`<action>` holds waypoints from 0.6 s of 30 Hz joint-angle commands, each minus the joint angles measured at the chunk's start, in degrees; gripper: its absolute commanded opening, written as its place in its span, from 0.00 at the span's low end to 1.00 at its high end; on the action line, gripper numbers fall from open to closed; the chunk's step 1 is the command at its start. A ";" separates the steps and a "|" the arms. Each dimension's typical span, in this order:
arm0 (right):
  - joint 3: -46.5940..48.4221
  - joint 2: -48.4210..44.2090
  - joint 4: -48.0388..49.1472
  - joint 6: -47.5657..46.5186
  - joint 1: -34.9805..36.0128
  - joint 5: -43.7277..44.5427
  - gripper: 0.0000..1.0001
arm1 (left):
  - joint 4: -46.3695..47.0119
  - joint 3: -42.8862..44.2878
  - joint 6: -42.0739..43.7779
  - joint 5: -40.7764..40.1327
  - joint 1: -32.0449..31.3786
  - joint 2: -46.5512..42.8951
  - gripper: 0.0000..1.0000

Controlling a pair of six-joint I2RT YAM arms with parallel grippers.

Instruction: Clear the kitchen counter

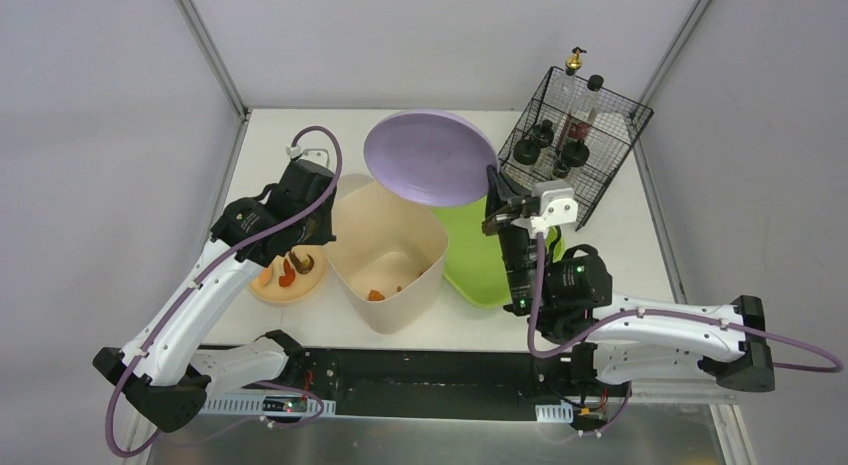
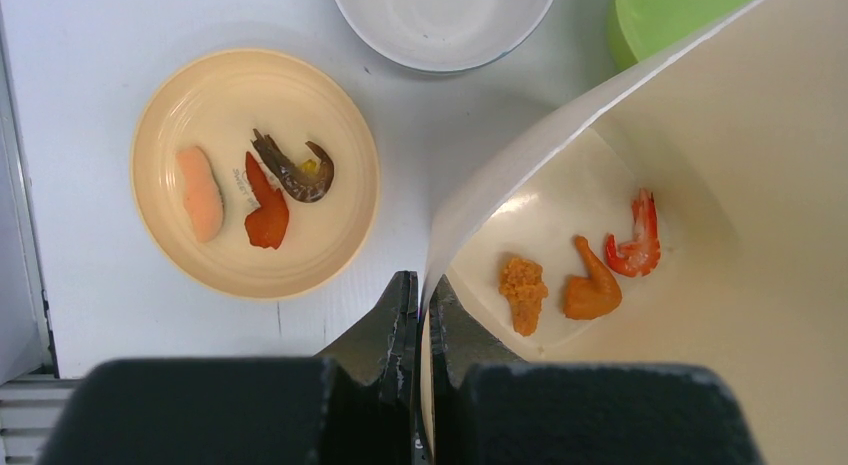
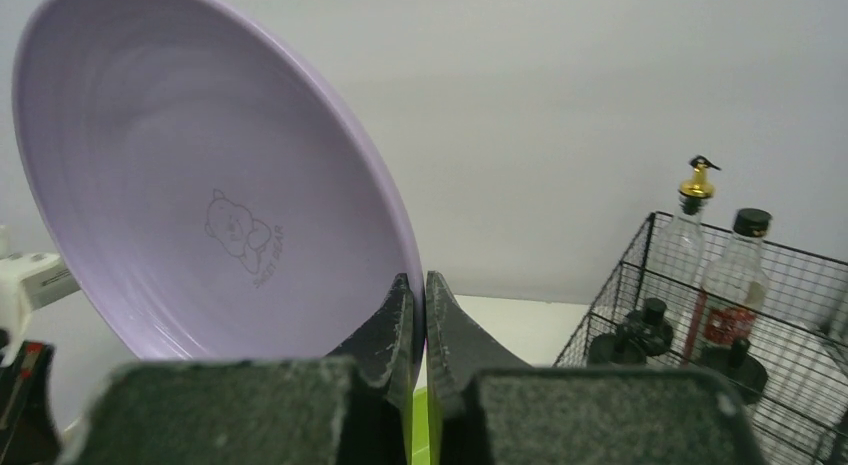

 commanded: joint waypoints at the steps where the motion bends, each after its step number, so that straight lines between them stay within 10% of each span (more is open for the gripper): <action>1: 6.51 1.08 -3.07 0.80 -2.71 10.37 0.00 | -0.09 -0.96 -0.60 -4.38 -0.15 -0.57 0.00; 4: 9.22 0.40 -13.45 9.45 -6.87 12.59 0.00 | -0.08 -0.95 -0.60 -4.85 -0.15 -0.77 0.00; 10: 19.52 -1.41 -63.71 47.08 -22.69 3.87 0.00 | -0.11 -1.04 -0.44 -5.12 -0.15 -0.99 0.00; 18: 23.32 4.41 -86.24 67.91 -40.78 -16.80 0.00 | -0.08 -1.31 -0.50 -5.59 -0.15 -1.95 0.00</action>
